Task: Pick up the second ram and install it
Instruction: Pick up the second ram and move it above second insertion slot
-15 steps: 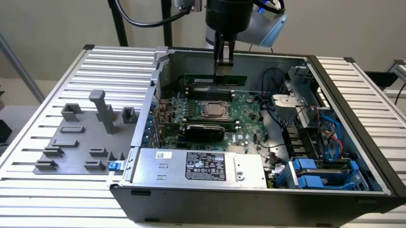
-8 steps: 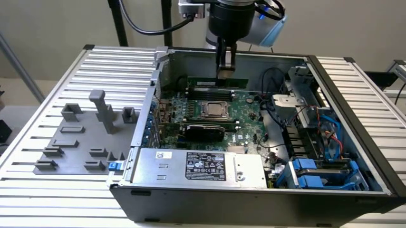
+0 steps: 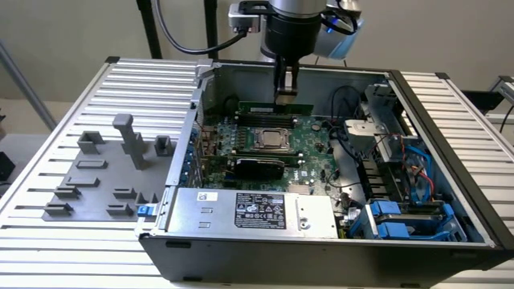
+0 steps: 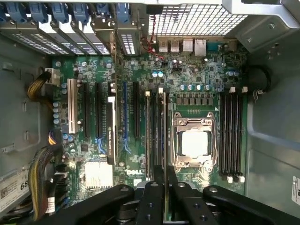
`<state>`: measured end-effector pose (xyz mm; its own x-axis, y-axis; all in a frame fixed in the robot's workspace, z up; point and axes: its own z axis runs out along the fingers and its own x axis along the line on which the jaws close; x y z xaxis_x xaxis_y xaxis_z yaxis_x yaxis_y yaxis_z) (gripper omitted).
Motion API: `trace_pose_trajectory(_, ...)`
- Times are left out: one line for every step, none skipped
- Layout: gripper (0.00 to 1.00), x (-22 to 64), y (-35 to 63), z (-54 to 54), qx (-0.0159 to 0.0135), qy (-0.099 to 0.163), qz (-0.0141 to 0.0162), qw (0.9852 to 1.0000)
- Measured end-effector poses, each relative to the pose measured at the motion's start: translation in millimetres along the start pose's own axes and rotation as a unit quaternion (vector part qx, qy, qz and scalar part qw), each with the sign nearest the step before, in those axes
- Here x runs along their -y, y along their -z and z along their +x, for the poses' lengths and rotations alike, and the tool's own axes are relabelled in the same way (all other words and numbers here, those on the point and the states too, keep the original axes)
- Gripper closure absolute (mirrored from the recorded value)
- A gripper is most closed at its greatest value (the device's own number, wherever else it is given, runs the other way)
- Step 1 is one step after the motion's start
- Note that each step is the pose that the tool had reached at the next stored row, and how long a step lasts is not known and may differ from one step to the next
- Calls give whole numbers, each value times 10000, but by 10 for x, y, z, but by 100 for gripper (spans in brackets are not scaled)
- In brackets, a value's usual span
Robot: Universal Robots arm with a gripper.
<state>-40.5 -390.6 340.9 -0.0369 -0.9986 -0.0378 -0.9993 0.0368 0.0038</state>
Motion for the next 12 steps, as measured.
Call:
trace_pose_trajectory(86,3,-20,-7,3,-7,1,10000)
trace_pose_trajectory(86,5,-39,-14,5,-15,1,10000)
trace_pose_trajectory(86,8,-57,-19,6,-24,1,10000)
trace_pose_trajectory(86,11,-75,-24,8,-35,1,10000)
trace_pose_trajectory(86,13,-92,-28,9,-45,1,10000)
trace_pose_trajectory(86,17,-111,-33,11,-55,2,10000)
trace_pose_trajectory(86,20,-128,-37,12,-66,2,10000)
trace_pose_trajectory(86,23,-148,-42,14,-77,2,10000)
trace_pose_trajectory(86,26,-165,-48,16,-86,2,10000)
trace_pose_trajectory(86,30,-179,-53,18,-91,3,10000)
trace_pose_trajectory(86,34,-190,-60,19,-95,3,10000)
trace_pose_trajectory(86,36,-196,-65,20,-97,3,10000)
